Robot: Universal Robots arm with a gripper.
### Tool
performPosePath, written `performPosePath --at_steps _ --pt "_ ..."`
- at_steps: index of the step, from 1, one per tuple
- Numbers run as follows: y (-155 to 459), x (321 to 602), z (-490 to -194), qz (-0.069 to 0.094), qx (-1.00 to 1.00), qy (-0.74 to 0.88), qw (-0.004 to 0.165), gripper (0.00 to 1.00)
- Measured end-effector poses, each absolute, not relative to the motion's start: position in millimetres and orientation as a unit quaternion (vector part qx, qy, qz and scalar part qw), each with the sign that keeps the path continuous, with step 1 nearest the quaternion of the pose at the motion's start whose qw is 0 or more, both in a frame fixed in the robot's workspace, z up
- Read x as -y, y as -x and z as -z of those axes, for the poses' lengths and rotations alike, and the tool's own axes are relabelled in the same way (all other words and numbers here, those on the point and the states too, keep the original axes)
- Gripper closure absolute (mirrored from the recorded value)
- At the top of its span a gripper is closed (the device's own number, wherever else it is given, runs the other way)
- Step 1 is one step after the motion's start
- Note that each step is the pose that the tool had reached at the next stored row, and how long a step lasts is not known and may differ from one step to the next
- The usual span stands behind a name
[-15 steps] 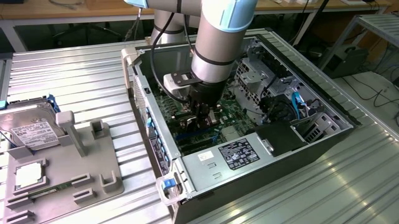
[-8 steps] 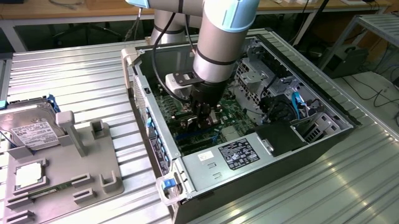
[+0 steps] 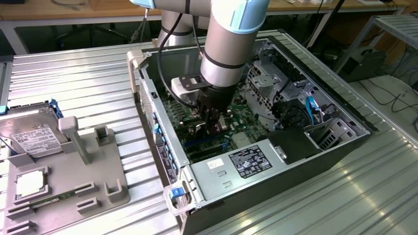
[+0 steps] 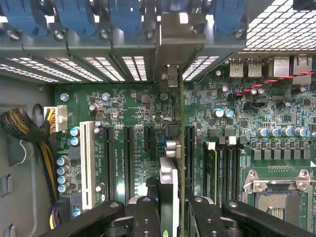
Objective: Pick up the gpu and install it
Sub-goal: 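Insert the gpu into the slot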
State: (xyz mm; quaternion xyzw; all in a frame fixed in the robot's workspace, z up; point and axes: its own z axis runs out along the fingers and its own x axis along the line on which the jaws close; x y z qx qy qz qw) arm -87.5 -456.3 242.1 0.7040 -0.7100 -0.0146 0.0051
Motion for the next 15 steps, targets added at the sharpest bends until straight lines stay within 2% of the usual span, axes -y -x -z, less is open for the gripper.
performPosePath --at_steps 15 --pt "87.1 456.6 -242.2 0.015 0.71 -0.704 0.005 0.72"
